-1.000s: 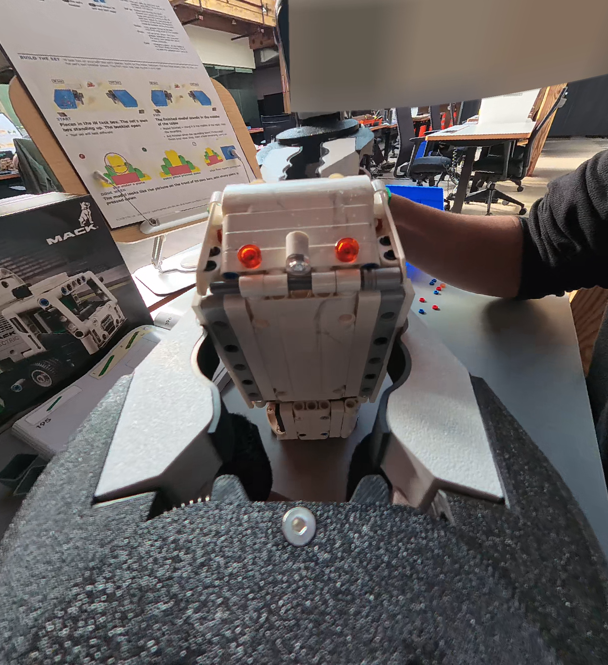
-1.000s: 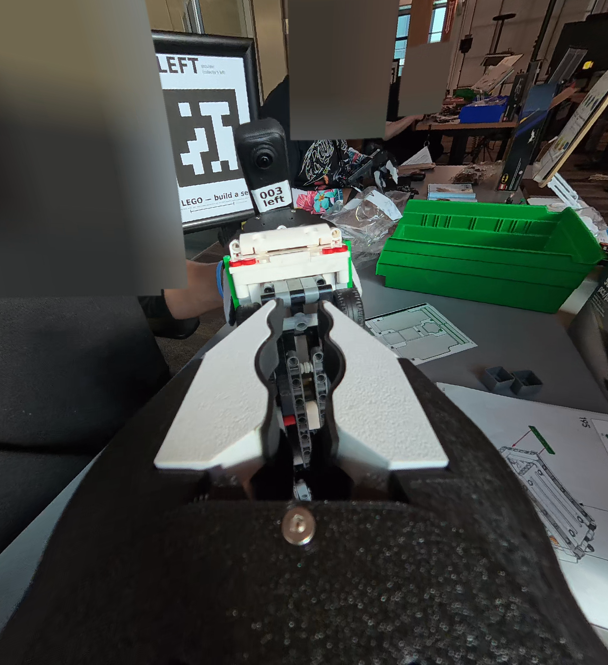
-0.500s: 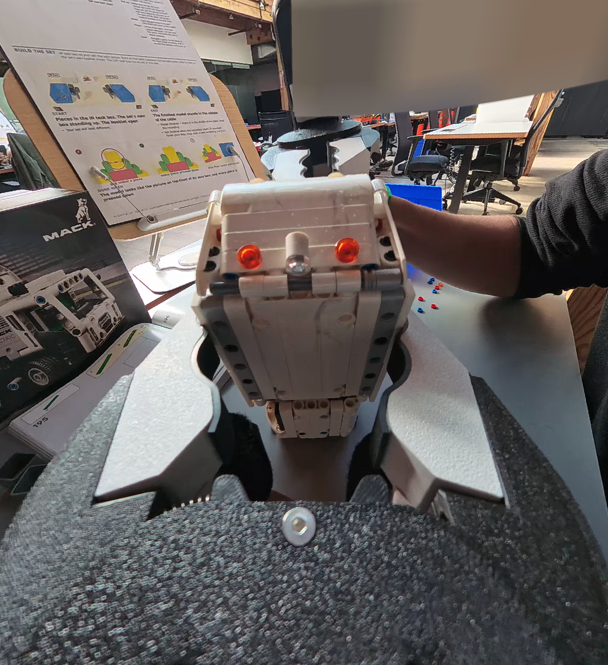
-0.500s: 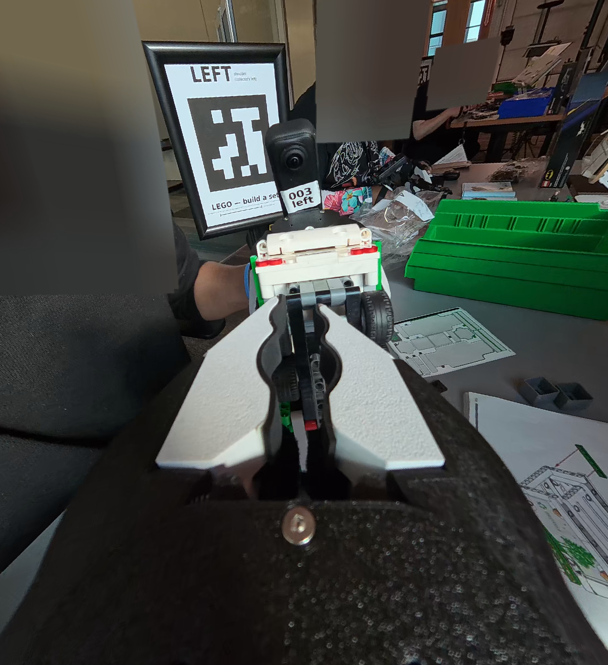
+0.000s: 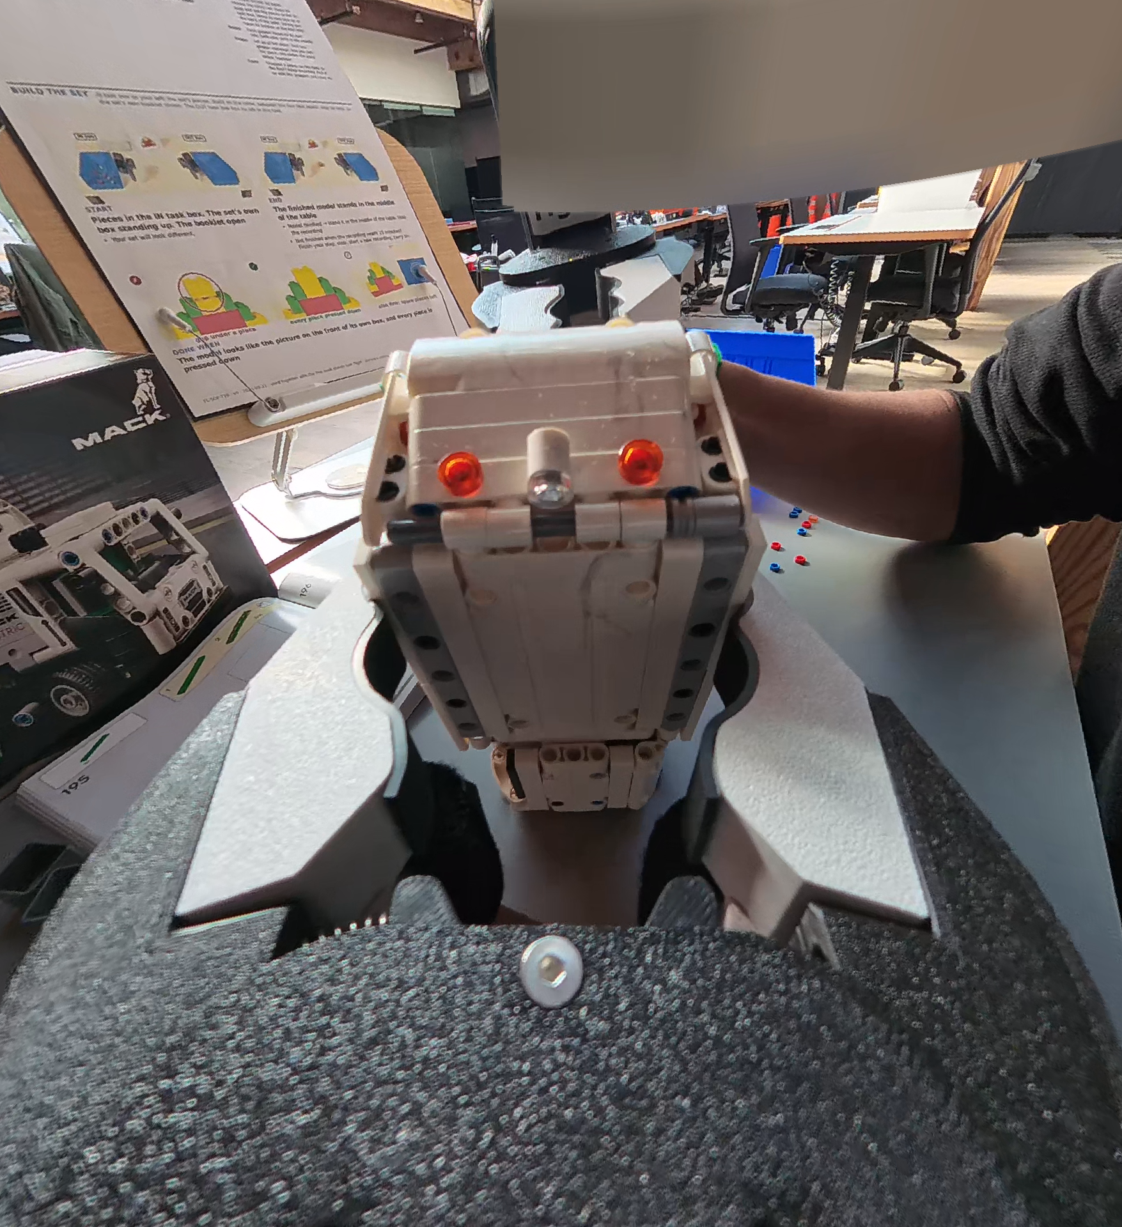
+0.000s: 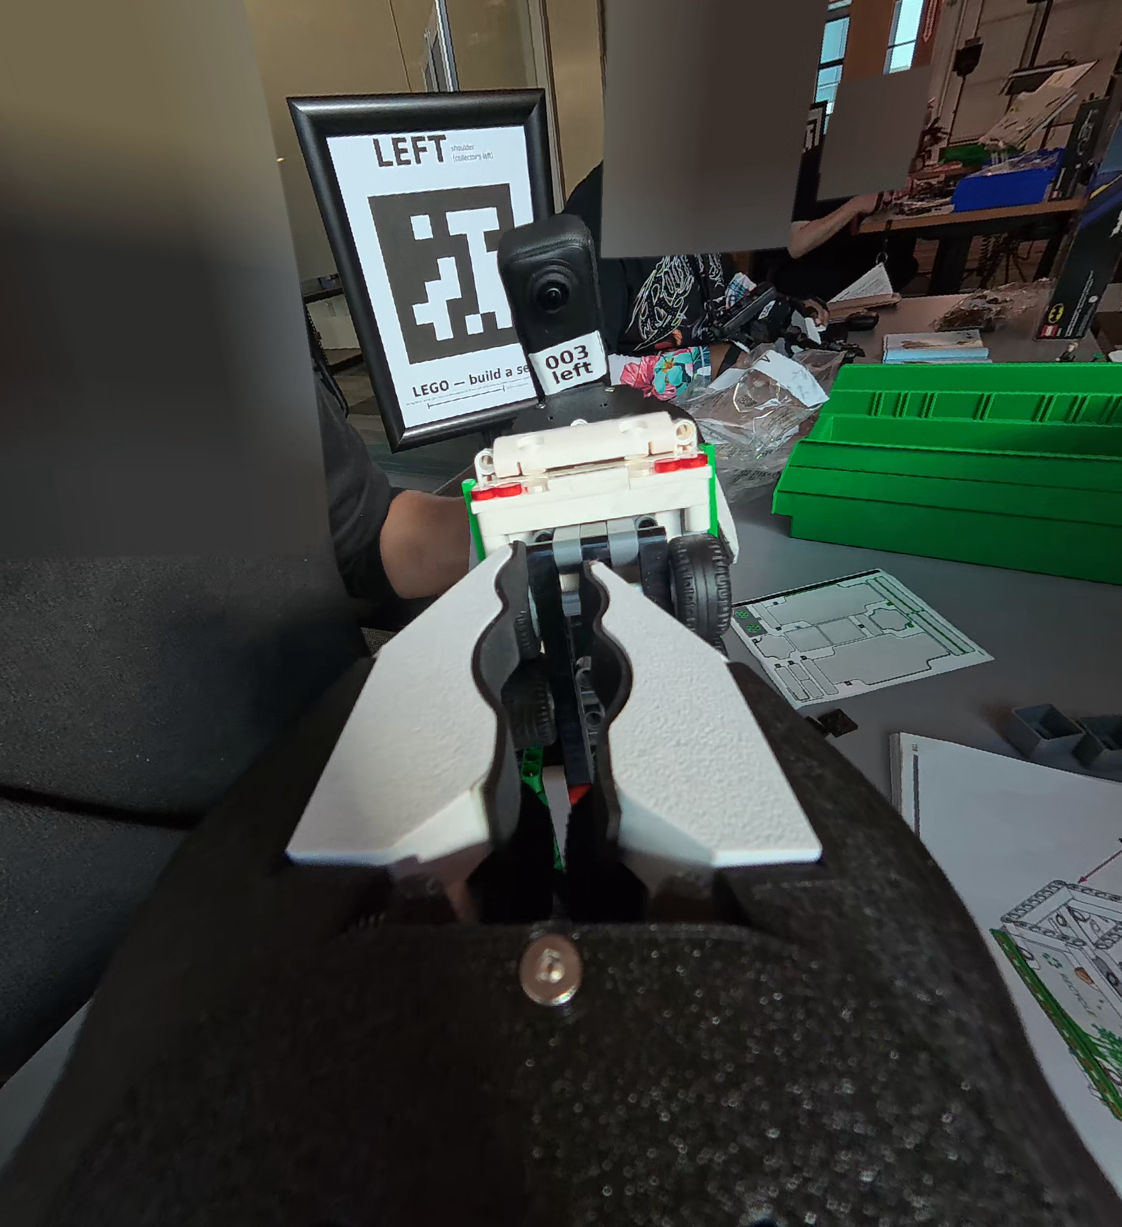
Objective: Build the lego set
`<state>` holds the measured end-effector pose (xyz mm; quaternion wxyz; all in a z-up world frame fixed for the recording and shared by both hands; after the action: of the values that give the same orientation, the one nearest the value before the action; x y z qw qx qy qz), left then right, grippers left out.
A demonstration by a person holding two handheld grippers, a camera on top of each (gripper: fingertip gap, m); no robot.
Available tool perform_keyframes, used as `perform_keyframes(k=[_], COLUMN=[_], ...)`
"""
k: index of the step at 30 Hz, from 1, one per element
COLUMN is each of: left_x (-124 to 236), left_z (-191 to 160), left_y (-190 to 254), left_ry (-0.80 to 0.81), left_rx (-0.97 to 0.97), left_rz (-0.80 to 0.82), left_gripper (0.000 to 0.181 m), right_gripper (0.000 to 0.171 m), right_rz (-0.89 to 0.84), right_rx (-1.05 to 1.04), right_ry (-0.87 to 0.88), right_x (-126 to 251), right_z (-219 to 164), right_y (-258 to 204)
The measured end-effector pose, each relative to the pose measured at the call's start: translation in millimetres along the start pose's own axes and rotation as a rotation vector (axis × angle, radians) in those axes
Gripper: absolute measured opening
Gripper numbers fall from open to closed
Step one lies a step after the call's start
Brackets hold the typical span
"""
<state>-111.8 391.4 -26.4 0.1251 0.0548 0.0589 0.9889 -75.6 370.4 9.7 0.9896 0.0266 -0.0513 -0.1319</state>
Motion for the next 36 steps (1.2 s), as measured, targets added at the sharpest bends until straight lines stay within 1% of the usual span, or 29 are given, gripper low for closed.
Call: perform_keyframes(k=[4, 8, 12, 16, 18, 19, 20, 22, 24, 27, 29, 36], left_x=[-1, -1, 0, 2, 2, 2, 1, 0, -1, -2, -3, -5], left_z=[0, 0, 0, -1, 0, 0, 0, 0, 0, 0, 0, 0], left_y=[1, 2, 1, 1, 0, 0, 0, 1, 2, 3, 3, 6], left_ry=[0.013, 0.007, 0.002, 0.007, 0.008, 0.008, 0.007, 0.003, 0.0, -0.012, -0.018, -0.027], left_rx=[0.001, -0.005, -0.002, -0.002, -0.002, -0.001, 0.002, -0.002, -0.002, -0.01, -0.014, -0.023], left_rz=[-0.002, -0.005, 0.001, 0.008, 0.015, 0.019, 0.023, 0.03, 0.033, 0.033, 0.034, 0.03], left_gripper=[0.095, 0.095, 0.096, 0.095, 0.095, 0.095, 0.096, 0.095, 0.095, 0.095, 0.095, 0.094], right_gripper=[0.015, 0.017, 0.018, 0.015, 0.019, 0.018, 0.016, 0.016, 0.012, 0.01, 0.008, 0.006], right_rz=[0.016, 0.004, -0.003, -0.013, -0.025, -0.049, -0.082, -0.091, -0.069, -0.031, -0.014, 0.0], right_rx=[-0.027, -0.032, -0.057, -0.141, -0.191, -0.221, -0.264, -0.392, -0.536, -0.63, -0.667, -0.661], right_ry=[0.003, -0.019, -0.005, -0.005, -0.035, -0.062, -0.097, -0.123, -0.105, -0.059, -0.029, -0.049], right_x=[2, 3, 6, 5, 5, 4, 4, 3, 3, 4, 4, 5], right_z=[1, 1, 3, 7, 9, 8, 5, 4, 4, 3, 2, 2], right_y=[-1, -1, 2, 6, 5, 7, 10, 8, 5, 5, 6, 4])
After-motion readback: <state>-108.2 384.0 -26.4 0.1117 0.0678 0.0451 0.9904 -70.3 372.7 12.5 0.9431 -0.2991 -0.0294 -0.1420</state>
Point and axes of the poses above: each gripper's, where its closed fingertips meet, x back along the fingers, z out of its top, y = z × x across the jaws, the point moved 1 cm from there along x, back along the fingers, and after that the axes turned 12 degrees about x, right-handed, at the moved point
